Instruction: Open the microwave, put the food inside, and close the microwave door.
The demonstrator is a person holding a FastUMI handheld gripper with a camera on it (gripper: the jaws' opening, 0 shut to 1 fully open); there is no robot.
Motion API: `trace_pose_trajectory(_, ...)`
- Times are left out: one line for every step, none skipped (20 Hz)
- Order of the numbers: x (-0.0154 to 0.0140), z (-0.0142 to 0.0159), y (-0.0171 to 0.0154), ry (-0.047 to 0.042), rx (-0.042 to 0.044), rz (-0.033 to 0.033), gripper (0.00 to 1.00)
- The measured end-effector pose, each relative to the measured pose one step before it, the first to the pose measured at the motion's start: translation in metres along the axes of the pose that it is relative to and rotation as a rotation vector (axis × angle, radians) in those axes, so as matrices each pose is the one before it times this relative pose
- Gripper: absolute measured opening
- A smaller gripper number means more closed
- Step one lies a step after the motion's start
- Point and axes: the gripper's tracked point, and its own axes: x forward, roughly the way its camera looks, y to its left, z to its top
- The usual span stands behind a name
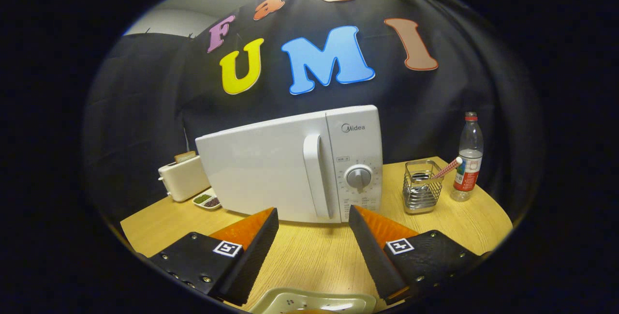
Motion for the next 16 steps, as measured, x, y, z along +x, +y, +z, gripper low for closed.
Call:
trace_pose_trajectory(0.00878, 0.00254, -0.00130, -0.00148, 0.00347, -0.01818, 0.93)
trace_pose_trajectory(0.00845, 0.00244, 0.00074, -0.00207, 0.01100, -0.01064, 0.93)
trace_pose_trajectory(0.00812, 0.00289, 0.00389, -0.00123, 0.01465, -0.00241, 0.93)
trace_pose_trajectory(0.00803, 0.00094, 0.00190, -0.00287, 0.00542, -0.00802, 0.93)
trace_pose_trajectory(0.00856, 0.00289, -0.00032, -0.00694, -0.00758, -0.01572, 0.93)
trace_pose_trajectory(0.00821, 0.00267, -0.00075, -0.00930, -0.01326, -0.02132, 0.93)
trace_pose_trajectory(0.00762, 0.00493, 0.00022, -0.01320, -0.01610, -0.01987, 0.93)
trace_pose_trajectory(0.00719, 0.00170, -0.00084, -0.00878, -0.01284, -0.01962, 0.93)
trace_pose_trajectory(0.00605, 0.00124, 0.00074, -0.00969, -0.00935, -0.01664, 0.86)
trace_pose_trajectory(0.00302, 0.00172, 0.00106, -0.00644, -0.00421, -0.01053, 0.79)
trace_pose_trajectory(0.00251, -0.00031, 0.00215, -0.00060, -0.00221, -0.00430, 0.78)
trace_pose_trajectory(0.00455, -0.00034, -0.00103, -0.00949, -0.01001, -0.01609, 0.78)
trace_pose_trajectory(0.00027, 0.00056, -0.00275, -0.00391, -0.01389, -0.02605, 0.72)
trace_pose_trajectory(0.00544, -0.00320, -0.00503, 0.00057, -0.02051, -0.03497, 0.64)
trace_pose_trajectory(-0.00408, 0.00015, -0.00101, 0.00540, -0.01006, -0.01538, 0.48)
trace_pose_trajectory(-0.00150, 0.00013, 0.00418, 0.00477, -0.00652, -0.00177, 0.42)
